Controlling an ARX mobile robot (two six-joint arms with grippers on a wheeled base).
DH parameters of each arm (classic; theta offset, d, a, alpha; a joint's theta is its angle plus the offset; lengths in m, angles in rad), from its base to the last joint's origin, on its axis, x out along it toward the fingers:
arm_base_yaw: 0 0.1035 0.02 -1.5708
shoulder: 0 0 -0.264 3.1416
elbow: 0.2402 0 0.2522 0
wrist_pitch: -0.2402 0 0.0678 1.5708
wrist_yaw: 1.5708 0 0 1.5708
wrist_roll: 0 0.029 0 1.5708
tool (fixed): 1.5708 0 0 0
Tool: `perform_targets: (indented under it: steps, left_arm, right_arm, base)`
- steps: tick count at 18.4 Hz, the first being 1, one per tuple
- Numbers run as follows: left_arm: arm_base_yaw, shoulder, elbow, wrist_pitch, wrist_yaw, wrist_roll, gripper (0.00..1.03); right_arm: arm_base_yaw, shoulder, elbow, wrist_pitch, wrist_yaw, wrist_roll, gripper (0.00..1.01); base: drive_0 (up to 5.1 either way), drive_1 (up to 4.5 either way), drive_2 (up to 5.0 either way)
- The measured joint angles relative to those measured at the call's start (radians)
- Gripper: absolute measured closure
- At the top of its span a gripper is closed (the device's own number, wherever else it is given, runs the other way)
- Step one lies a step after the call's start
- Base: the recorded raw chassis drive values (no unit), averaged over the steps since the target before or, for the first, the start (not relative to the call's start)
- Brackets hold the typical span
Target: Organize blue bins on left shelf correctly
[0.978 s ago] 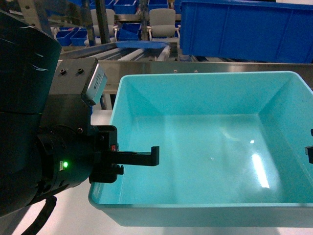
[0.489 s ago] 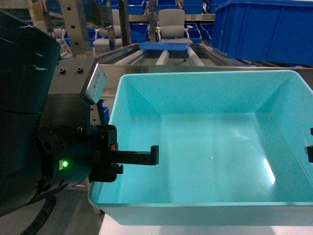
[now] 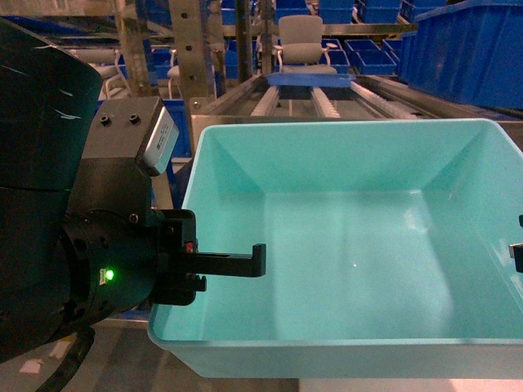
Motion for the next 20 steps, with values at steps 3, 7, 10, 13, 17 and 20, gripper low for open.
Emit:
perform_targets:
  steps: [3,7,10,13,17,20]
  left_arm:
    - [0.0,0.0,0.0,0.0,0.0,0.0,1.01]
    - [0.0,0.0,0.0,0.0,0.0,0.0,1.01]
    - [0.001,0.0,0.0,0.001,0.0,0.0,1.01]
    - [0.001,0.0,0.0,-0.001,0.001,0.0,1.01]
    - [0.001,0.0,0.0,0.0,0.0,0.0,1.01]
    - [0.0,0.0,0.0,0.0,0.0,0.0,1.01]
  right_arm:
    - [0.0,0.0,0.0,0.001,0.0,0.0,0.99]
    - [0.0,0.0,0.0,0.001,0.0,0.0,0.99]
    - [0.0,0.0,0.0,0.001,0.0,0.0,0.99]
    - [0.0,0.0,0.0,-0.002,0.0,0.0,0.99]
    - [0.0,0.0,0.0,-0.001,-0.001,0.0,0.99]
    - [0.0,0.0,0.0,-0.002,0.0,0.0,0.99]
  base:
    - [-5.0,2.43,2.4]
    - [-5.0,2.14,2.6]
    - [-4.7,1.43,3.5]
    - [-4.9,2.54,2.5]
    - [-4.9,2.53,2.5]
    - [-4.7,3.6,1.3]
